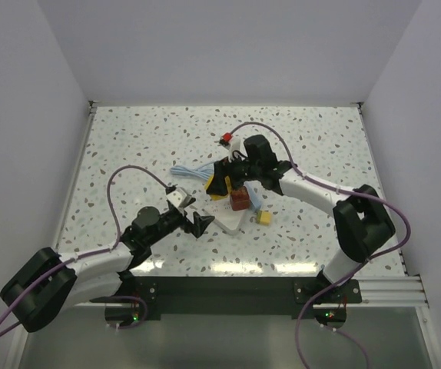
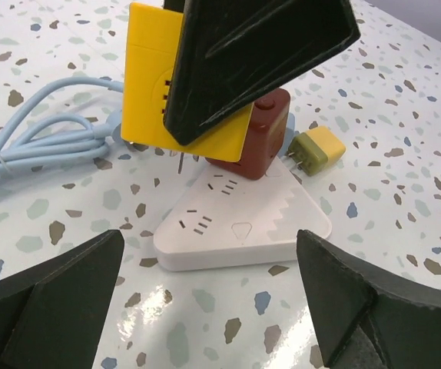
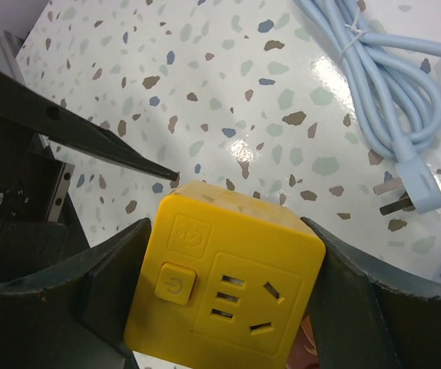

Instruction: Insert the plug

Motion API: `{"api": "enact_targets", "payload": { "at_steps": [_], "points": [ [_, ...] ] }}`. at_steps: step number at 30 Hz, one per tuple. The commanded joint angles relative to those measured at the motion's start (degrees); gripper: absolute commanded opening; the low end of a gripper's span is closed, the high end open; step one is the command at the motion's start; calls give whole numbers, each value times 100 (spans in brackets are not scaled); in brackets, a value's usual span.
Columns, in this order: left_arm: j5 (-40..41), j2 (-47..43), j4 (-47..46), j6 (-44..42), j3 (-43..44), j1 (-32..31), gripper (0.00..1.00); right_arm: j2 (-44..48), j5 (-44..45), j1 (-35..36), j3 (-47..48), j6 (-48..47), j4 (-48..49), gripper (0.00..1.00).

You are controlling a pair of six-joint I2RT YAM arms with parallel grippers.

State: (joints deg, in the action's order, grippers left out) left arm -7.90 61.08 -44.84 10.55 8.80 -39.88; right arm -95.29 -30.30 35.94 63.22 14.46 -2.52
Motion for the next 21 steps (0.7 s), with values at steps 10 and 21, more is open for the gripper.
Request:
{"api": "enact_targets", "payload": {
  "at_steps": [10, 21],
  "points": [
    [772, 447, 19, 1405, 122, -977, 100, 1116, -312, -711, -134, -1672, -258, 0],
    [1669, 1757, -165, 2013, 904, -1804, 100, 2137, 165, -852, -424, -1324, -354, 0]
  ]
}}
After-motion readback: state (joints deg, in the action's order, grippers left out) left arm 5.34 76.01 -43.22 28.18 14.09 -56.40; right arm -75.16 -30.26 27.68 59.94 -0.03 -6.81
